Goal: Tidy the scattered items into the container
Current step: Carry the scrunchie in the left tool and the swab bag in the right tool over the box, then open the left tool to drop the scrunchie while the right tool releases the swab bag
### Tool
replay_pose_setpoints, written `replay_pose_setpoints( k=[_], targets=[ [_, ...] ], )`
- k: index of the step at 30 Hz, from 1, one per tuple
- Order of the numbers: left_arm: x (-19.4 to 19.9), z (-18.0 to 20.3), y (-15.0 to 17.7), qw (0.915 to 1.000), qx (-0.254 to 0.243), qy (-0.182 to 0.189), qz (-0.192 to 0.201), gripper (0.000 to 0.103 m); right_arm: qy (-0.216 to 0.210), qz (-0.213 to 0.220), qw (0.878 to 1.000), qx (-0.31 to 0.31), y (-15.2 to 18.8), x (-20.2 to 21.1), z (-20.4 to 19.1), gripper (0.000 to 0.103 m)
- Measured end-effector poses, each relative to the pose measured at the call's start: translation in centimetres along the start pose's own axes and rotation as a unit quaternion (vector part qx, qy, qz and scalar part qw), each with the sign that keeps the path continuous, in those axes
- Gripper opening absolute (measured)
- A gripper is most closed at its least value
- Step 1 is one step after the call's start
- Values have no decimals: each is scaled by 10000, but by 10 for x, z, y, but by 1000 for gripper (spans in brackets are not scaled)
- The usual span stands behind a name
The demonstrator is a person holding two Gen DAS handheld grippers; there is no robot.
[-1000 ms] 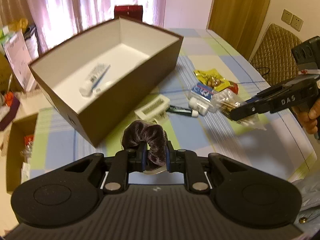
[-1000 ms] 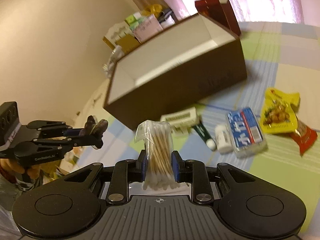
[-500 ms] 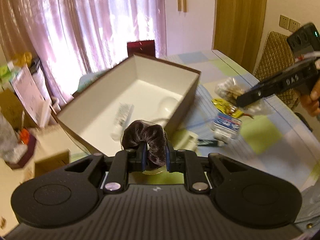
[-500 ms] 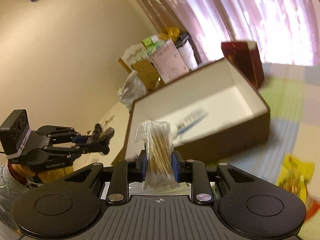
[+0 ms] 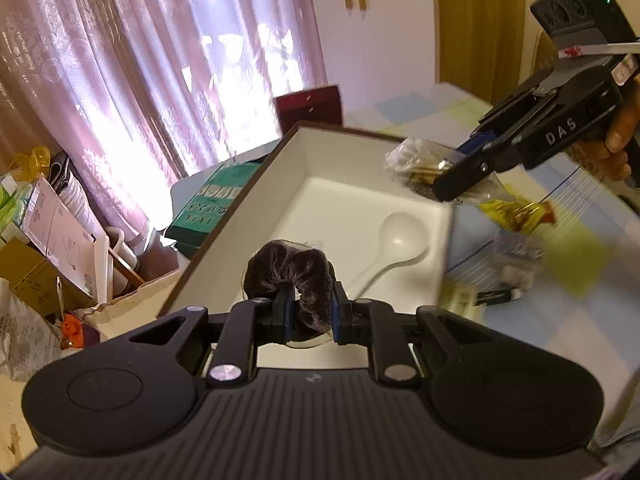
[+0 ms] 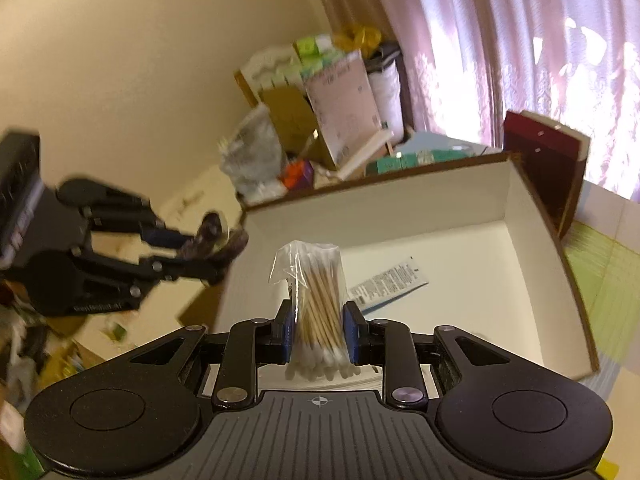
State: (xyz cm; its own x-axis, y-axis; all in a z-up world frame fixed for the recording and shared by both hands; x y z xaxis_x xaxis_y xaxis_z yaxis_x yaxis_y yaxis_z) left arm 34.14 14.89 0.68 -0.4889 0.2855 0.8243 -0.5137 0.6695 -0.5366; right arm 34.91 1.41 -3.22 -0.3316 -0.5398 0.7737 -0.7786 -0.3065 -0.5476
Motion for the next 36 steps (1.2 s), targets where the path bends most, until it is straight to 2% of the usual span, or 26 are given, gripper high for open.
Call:
replay_pose_setpoints(
  k=[8,12,17,21,27,29,33,35,36],
  targets=[
    [-60,-19,5,9970,-367,173,-662,14,365,-984,9925,623,11,-79,12,28],
    [-85,-17,12,9929,-604,368,-960,14,340,-1371,9869,783,17,-96,25,28],
    [-112,-1,20,9838,-967,753,-1310,14,232,-1735,9798,971,19,-105,35,28],
    [-131,13,26,9761,-1082,1045,-1570,14,189,-1879,9764,1048,25,-112,40,28],
    [-148,24,34,9676,-758,1517,-1869,15,148,-2073,9711,1171,36,-121,44,28],
    [-151,29,35,9645,-780,1592,-1958,20,110,-2115,9700,1196,38,-121,45,28],
    [-153,35,38,9638,-771,1551,-2026,26,64,-2110,9693,1259,41,-120,46,29],
    [-153,36,38,9646,-736,1536,-2014,35,79,-2071,9704,1237,42,-118,47,29],
    [-152,36,38,9651,-713,1524,-2008,37,67,-2066,9707,1222,43,-118,47,29]
  ],
)
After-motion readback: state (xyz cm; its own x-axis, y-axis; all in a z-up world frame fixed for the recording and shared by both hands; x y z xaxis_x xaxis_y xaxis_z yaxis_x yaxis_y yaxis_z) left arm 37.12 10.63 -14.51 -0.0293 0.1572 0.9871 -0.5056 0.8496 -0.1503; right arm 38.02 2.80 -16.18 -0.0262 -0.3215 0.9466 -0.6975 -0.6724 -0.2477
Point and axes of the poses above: each gripper's, at about its wrist camera, not at the fingertips, and x roughly against the way its jaws point, z to its right, y to its underside, the point moved 7 cm from there along -x, roughly the way its jaws point, and after that the axes turned 8 degrees about -z, right-handed, at the moved point
